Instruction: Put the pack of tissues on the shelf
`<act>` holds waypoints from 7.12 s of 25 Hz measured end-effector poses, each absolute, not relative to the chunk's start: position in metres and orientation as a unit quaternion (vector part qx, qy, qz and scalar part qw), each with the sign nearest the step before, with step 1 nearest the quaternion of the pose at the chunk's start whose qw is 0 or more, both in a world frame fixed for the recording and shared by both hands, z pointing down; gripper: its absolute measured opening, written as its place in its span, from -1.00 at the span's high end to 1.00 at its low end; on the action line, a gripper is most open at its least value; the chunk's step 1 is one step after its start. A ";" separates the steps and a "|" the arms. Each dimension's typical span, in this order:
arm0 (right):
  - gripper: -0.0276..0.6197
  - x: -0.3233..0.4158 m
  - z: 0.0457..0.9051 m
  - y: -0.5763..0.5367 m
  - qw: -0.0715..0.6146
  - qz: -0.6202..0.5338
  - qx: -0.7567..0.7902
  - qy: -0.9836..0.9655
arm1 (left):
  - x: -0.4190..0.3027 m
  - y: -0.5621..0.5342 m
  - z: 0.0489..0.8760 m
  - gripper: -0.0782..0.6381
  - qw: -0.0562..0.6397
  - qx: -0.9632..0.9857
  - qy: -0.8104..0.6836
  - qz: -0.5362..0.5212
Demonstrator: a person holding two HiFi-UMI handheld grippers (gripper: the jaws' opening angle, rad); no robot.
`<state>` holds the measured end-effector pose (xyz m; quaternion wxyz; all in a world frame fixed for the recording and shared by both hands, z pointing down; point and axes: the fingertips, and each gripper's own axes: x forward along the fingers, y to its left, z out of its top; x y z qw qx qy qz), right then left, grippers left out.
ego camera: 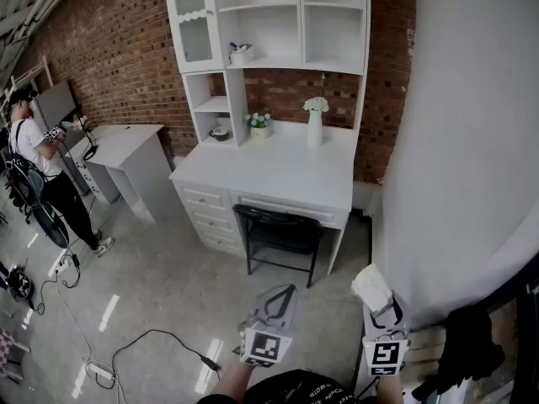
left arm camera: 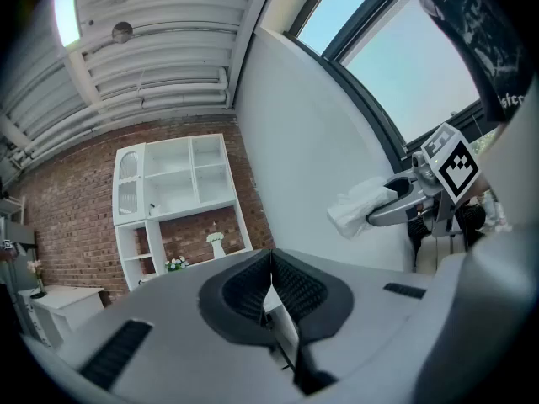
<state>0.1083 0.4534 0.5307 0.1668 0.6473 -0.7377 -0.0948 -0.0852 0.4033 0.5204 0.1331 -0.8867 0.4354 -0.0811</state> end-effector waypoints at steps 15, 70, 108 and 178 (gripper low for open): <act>0.13 0.122 0.519 0.433 0.151 -0.105 0.639 -0.747 | -0.072 0.388 0.507 0.75 0.137 -0.887 0.436 -0.060; 0.13 0.140 0.518 0.210 0.154 -0.091 0.677 -0.714 | -0.060 0.152 0.515 0.75 0.135 -0.903 0.401 -0.067; 0.13 0.153 0.523 0.066 0.163 -0.089 0.661 -0.727 | -0.058 0.008 0.522 0.75 0.112 -0.894 0.428 -0.070; 0.13 0.212 0.453 -0.202 0.125 -0.063 0.661 -0.737 | 0.023 -0.235 0.464 0.75 0.092 -0.907 0.410 -0.019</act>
